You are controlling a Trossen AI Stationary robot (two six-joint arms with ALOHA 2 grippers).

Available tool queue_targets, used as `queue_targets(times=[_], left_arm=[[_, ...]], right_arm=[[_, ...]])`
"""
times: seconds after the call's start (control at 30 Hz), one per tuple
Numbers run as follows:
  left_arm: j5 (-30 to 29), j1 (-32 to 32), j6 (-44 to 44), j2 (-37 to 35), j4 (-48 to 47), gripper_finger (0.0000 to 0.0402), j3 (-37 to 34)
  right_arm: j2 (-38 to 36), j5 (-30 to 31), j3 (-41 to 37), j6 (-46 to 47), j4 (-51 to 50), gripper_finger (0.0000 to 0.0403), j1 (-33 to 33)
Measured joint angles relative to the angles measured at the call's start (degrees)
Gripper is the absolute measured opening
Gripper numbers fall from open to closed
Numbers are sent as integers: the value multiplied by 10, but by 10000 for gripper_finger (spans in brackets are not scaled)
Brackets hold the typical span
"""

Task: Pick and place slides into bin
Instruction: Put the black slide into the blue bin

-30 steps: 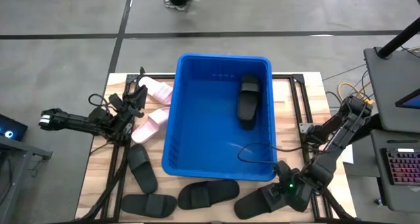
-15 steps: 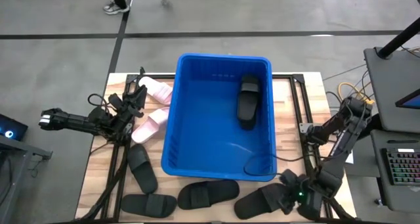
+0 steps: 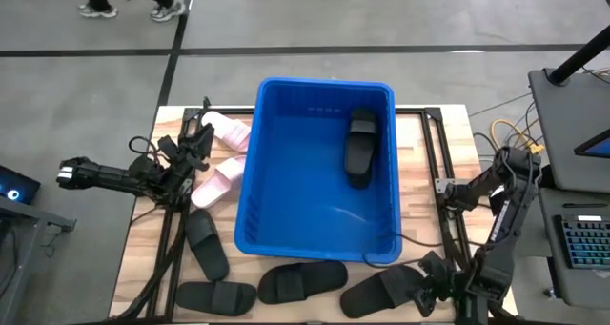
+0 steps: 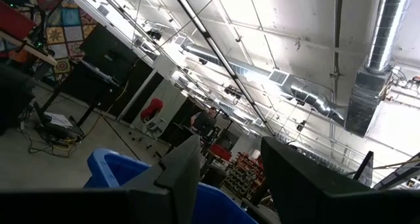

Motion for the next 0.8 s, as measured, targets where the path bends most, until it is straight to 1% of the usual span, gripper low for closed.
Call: queue_targets(times=[0.23, 0.47, 0.6, 0.8], left_arm=[[-3, 0, 0, 3, 0, 148, 0], [-3, 0, 0, 6, 0, 148, 0], [-3, 0, 0, 6, 1, 148, 0], [-4, 0, -1, 6, 1, 148, 0]], right_arm=[[52, 0, -15, 38, -1, 219, 6], [100, -27, -15, 76, 3, 219, 10], [113, -22, -15, 85, 17, 219, 11], [106, -22, -15, 84, 56, 219, 11]])
